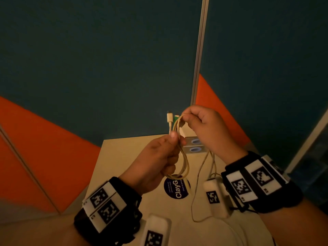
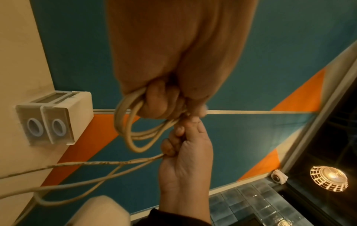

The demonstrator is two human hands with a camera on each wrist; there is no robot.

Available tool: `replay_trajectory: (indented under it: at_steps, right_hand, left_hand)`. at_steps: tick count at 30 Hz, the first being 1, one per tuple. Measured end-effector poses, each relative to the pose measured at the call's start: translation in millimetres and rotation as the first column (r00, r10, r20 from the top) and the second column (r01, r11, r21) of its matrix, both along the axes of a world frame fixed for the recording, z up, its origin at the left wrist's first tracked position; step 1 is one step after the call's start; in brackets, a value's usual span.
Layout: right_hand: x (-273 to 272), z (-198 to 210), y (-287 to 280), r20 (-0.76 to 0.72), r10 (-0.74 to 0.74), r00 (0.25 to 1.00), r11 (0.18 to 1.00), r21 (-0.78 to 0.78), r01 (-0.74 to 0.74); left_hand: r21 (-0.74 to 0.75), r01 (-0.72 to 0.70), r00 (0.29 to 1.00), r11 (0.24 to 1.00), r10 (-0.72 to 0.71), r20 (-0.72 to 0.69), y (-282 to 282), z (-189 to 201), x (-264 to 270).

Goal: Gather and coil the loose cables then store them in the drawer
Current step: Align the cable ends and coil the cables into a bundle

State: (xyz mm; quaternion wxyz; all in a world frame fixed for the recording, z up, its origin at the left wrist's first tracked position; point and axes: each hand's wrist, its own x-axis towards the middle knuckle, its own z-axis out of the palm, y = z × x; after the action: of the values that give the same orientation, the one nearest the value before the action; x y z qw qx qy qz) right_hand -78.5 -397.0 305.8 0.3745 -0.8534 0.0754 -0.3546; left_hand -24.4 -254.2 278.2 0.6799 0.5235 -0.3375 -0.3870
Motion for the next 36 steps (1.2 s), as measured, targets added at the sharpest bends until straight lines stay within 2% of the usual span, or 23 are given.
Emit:
replay_trajectory:
  at_steps: [5, 9, 14, 17, 21, 24, 26, 31, 36]
  right_hand:
    - [-0.4, -0.8, 7.2, 0.005, -0.016, 1.0, 0.999, -0.028, 0.016]
    - [-1.2, 1.8, 10.8, 0.021, -0.031, 0.999, 0.999, -0.028, 0.032]
    - [-2.7, 3.5, 6.9, 0.134, -0.108, 0.985, 0.994, -0.012, 0.11]
    - [-5.9, -2.9, 1.8, 0.013, -0.076, 0.997, 0.993, 0.087, 0.075]
    - [-15.1, -22.2, 0.8, -0.198, 0.1, 0.975, 0.951, 0.308, -0.035]
    - [-18.2, -33.0, 9.3, -0.245, 0.162, 0.956, 0.941, 0.33, -0.075]
    - [-16.9, -35.3, 15.2, -0.213, 0.123, 0.969, 0.938, 0.343, -0.044]
    - [-10.8, -28.5, 25.9, -0.063, 0.112, 0.992, 0.859, 0.508, -0.064]
    - [-1.1, -23.1, 34.0, -0.01, 0.121, 0.993, 0.834, 0.544, -0.096]
  left_hand:
    - [0.027, -0.081, 0.992, 0.996, 0.078, 0.104, 0.3, -7.2, 2.6]
    - [-0.075, 0.036, 0.997, 0.997, -0.04, -0.062, 1.0, -13.3, 3.7]
    - [-0.144, -0.004, 0.991, 0.99, -0.015, -0.134, 2.5, -21.3, -1.6]
    - [-0.153, -0.056, 0.989, 0.987, 0.034, -0.142, 4.7, -22.9, -2.8]
    - [-0.209, -0.12, 0.981, 0.971, 0.084, -0.174, 7.6, -22.1, 4.7]
    - [-0.209, -0.157, 0.98, 0.965, 0.127, -0.15, 8.2, -23.2, 10.1]
    - [-0.192, -0.174, 0.981, 0.966, 0.154, -0.115, 7.2, -25.6, 10.4]
    - [-0.127, -0.216, 0.976, 0.968, 0.215, -0.023, 4.7, -27.5, 10.0]
    - [-0.106, -0.24, 0.969, 0.965, 0.244, 0.029, 0.0, -26.6, 6.2]
